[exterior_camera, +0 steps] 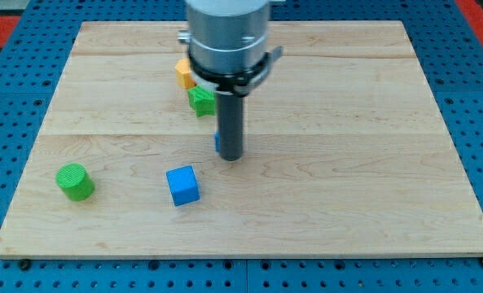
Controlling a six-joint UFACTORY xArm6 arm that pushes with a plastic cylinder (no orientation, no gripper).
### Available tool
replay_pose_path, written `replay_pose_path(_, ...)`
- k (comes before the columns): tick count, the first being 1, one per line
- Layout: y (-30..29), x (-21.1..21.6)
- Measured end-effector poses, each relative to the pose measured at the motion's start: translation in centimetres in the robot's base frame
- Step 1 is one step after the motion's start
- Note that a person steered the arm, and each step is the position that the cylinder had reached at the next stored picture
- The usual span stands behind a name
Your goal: Slide the blue triangle to the group of blocks
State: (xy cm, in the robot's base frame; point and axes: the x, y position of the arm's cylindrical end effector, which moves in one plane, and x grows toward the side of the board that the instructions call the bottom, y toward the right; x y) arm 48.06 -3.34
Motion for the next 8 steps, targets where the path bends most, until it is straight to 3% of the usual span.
replay_pose_path(1,-2.5,-3.5)
replay_pose_path(4,-3.1,-3.5)
replay_pose_path(8,1.3,-7.2)
